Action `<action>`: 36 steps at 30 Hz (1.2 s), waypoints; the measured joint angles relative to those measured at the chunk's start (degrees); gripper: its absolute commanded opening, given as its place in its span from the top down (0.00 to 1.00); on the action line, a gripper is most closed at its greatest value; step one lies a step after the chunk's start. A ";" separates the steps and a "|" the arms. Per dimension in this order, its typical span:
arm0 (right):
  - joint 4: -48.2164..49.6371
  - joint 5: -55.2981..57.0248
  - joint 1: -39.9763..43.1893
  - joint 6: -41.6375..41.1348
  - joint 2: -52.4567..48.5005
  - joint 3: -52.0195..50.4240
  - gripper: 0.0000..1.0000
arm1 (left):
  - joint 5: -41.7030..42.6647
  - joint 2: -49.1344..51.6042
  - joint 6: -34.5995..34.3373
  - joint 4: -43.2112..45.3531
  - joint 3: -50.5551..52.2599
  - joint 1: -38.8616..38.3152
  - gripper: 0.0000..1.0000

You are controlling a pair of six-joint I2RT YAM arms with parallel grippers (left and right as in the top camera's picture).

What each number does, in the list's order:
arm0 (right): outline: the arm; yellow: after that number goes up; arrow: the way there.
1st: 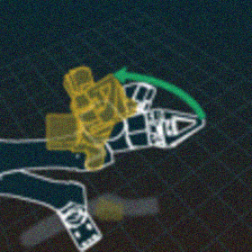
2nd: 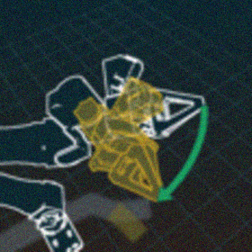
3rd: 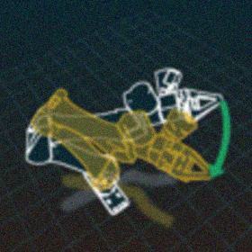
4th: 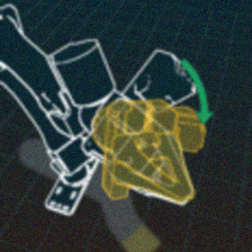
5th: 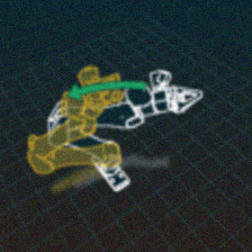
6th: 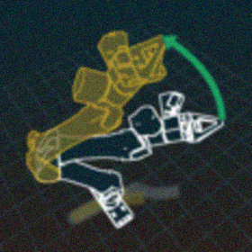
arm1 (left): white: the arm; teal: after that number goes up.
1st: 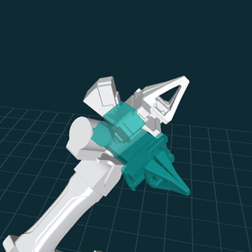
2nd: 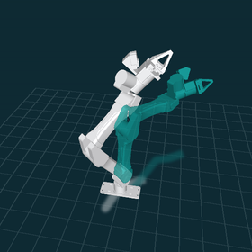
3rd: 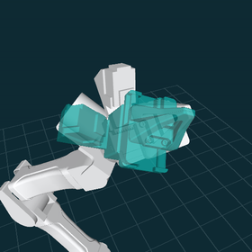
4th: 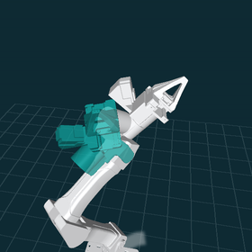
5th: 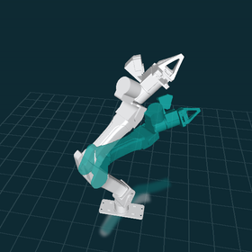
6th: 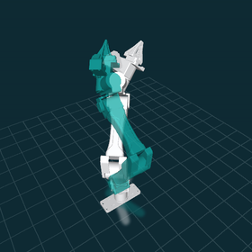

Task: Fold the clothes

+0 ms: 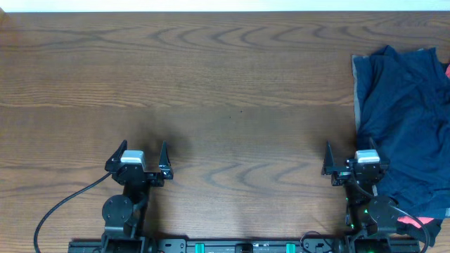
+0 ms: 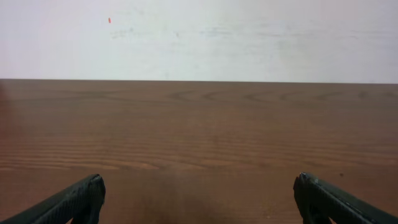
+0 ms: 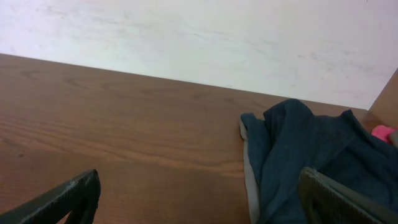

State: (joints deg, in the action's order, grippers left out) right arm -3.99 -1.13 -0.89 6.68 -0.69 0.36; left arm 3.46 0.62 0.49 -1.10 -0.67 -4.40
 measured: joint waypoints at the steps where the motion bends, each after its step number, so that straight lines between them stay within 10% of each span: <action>1: 0.00 0.00 0.00 0.00 0.00 0.00 0.01 | 0.00 0.00 0.00 0.00 0.00 0.00 0.02; 36: -0.46 0.94 0.00 -12.20 -2.54 3.63 0.01 | 3.74 4.68 -0.68 -8.83 -5.92 0.00 0.02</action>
State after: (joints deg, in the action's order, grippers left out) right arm -4.45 -0.19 -0.89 -5.52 -3.22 3.99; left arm 7.20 5.30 -0.19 -9.93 -6.59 -4.40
